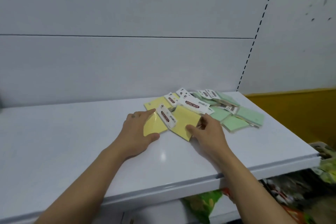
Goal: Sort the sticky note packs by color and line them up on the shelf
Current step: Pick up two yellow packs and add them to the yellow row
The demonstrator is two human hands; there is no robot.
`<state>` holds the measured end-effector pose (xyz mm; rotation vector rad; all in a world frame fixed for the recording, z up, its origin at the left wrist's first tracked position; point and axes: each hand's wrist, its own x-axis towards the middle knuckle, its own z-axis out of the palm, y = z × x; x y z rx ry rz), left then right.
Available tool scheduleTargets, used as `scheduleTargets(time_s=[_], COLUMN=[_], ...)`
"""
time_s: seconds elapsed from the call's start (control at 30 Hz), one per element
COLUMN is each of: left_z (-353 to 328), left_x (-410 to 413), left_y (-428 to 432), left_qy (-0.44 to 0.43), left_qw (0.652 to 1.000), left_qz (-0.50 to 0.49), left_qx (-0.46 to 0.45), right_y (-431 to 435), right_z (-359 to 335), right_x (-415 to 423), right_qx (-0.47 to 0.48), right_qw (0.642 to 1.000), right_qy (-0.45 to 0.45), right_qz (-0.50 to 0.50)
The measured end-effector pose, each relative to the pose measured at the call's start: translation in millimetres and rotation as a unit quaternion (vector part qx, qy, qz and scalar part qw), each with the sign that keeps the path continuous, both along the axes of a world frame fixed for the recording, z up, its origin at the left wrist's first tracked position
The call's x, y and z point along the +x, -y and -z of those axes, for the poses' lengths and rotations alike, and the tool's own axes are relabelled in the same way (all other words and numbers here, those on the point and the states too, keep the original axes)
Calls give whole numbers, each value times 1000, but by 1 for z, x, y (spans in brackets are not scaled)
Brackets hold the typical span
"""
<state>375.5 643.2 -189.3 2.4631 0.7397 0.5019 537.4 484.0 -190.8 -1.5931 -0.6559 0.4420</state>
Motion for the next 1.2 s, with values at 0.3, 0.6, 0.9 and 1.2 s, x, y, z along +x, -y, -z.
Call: scheduleTargets(time_s=[0.3, 0.6, 0.9, 1.2], left_z=[-14, -43, -77, -96], left_x=[6, -14, -70, -139], left_y=[-11, -17, -36, -76], left_qy=[-55, 105, 197, 240], left_qw=[995, 983, 958, 939], left_qz=[-37, -61, -136, -203], left_qx=[-71, -136, -156, -137], right_y=[1, 4, -47, -112], right_z=[-3, -13, -68, -95], right_x=[-3, 7, -10, -64], right_qx=[-77, -69, -80, -39], right_qw=[977, 979, 956, 957], right_qy=[197, 189, 281, 277], right_qz=[39, 23, -28, -80])
